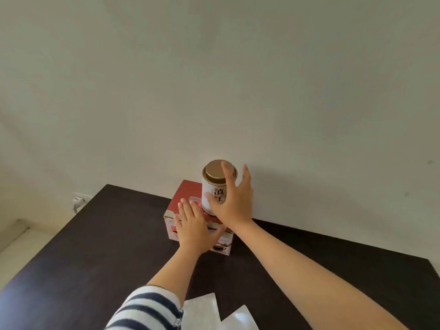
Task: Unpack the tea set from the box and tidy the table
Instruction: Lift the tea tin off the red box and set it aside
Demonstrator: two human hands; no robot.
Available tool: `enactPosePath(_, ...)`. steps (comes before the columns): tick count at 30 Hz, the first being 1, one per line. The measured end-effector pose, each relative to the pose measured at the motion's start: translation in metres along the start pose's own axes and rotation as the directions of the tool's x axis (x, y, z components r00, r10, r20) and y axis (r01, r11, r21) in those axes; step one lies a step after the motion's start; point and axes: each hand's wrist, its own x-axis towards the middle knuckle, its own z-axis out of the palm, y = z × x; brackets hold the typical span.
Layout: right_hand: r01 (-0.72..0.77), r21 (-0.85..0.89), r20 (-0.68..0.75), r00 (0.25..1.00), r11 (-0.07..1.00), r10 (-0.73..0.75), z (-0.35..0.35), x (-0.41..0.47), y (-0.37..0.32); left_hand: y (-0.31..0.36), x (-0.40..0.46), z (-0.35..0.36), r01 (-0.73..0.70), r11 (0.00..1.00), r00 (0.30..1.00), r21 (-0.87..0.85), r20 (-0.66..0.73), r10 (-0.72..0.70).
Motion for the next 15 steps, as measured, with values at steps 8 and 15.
enactPosePath(8,0.071,0.152,-0.163,0.986,0.986,-0.046,0.047,0.006,0.009,-0.009,0.018,0.035,-0.061,0.998,0.996,0.021,-0.065,0.062)
enactPosePath(15,0.107,0.223,-0.156,0.985,0.969,-0.073,0.048,0.012,0.017,-0.010,0.016,0.031,-0.074,0.996,0.995,0.053,-0.056,0.077)
